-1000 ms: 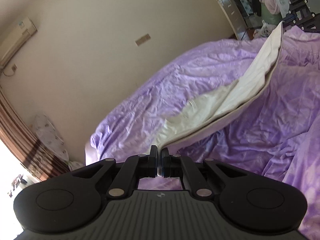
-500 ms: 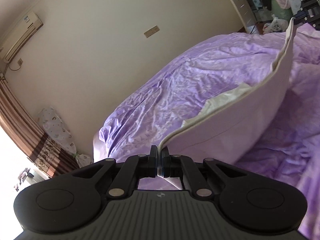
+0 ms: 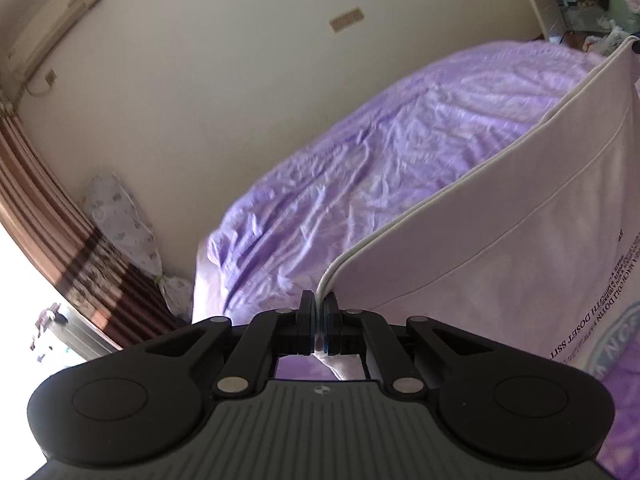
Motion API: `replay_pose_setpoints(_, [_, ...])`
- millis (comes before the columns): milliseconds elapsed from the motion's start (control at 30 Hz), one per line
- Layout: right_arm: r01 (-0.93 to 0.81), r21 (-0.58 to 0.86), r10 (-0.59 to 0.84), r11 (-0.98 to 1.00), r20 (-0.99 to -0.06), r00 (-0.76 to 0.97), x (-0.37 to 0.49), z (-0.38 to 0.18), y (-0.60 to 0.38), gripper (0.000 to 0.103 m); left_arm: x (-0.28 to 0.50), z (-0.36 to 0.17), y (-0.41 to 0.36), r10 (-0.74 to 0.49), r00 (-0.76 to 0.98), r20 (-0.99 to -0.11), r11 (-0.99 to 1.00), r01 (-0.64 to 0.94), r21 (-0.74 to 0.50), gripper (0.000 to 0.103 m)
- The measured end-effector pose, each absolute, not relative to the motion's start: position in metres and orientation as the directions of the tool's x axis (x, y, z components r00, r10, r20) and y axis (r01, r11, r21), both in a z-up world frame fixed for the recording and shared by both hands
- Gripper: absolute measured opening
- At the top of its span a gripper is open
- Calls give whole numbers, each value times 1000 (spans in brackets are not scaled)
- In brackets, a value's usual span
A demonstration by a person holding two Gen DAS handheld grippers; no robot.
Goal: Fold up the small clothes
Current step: 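Lift the hem with both tools and fold it toward the collar, then lay the folded hem down and open both tools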
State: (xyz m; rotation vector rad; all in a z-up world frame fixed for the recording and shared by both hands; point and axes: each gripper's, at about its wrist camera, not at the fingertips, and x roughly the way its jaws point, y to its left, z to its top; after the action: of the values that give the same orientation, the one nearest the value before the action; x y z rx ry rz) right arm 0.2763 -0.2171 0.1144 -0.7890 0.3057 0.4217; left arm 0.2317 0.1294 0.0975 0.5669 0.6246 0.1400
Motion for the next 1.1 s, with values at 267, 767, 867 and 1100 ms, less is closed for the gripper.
replay_pose_setpoints(267, [-524, -526, 209, 669, -544, 813, 392, 24, -176, 0, 324, 3, 157, 287, 714, -639, 879, 70, 472, 3])
replay_pose_setpoints(767, [-530, -424, 153, 734, -658, 737, 496, -117, -134, 0, 388, -91, 191, 263, 616, -742, 938, 16, 345, 3])
replay_pose_setpoints(867, [-497, -428, 161, 755, -614, 773, 484, -102, -137, 0, 377, -66, 195, 236, 665, -709, 958, -38, 283, 3])
replay_pose_setpoints(1100, [-451, -427, 131, 784, -597, 792, 500, -87, -132, 0, 399, -63, 199, 252, 661, -707, 958, -64, 281, 3])
